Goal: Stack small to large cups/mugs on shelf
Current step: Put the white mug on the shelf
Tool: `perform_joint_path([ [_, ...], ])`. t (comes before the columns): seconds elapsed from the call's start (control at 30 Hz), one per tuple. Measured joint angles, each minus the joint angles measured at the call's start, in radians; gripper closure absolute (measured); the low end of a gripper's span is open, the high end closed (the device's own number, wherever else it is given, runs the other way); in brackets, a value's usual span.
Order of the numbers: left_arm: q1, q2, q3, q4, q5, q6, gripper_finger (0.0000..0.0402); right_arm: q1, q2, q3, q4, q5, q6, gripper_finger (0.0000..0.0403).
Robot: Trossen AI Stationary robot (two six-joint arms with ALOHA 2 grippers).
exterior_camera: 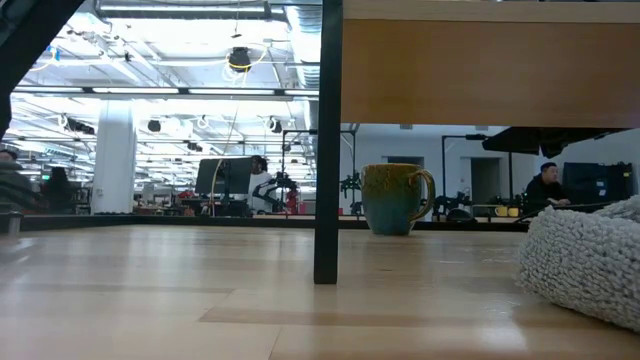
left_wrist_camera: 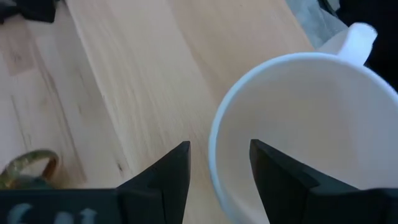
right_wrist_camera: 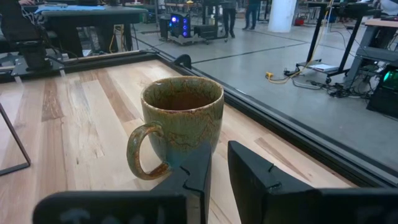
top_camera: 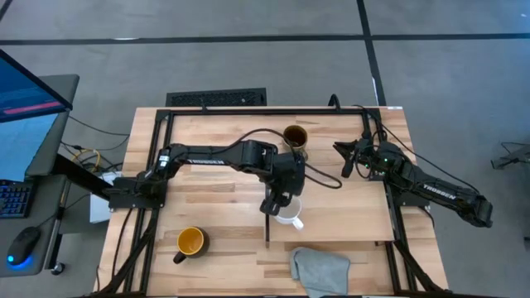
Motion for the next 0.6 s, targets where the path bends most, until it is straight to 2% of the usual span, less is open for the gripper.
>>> perform_joint_path([
  [0.17, 0.000, 0.000, 0.000, 0.001, 0.005, 0.045, 0.0283, 0.000, 0.000, 0.000, 0.000, 0.000, 0.000, 0.0326],
  [0.4, 0.000, 0.000, 0.000, 0.003, 0.004, 0.055, 0.0383, 0.000, 0.000, 0.000, 0.000, 0.000, 0.000, 0.0326],
  [0.6, -0.001, 0.000, 0.000, 0.005, 0.008, 0.120, 0.0388, 0.000, 0.000, 0.000, 0.000, 0.000, 0.000, 0.0326],
])
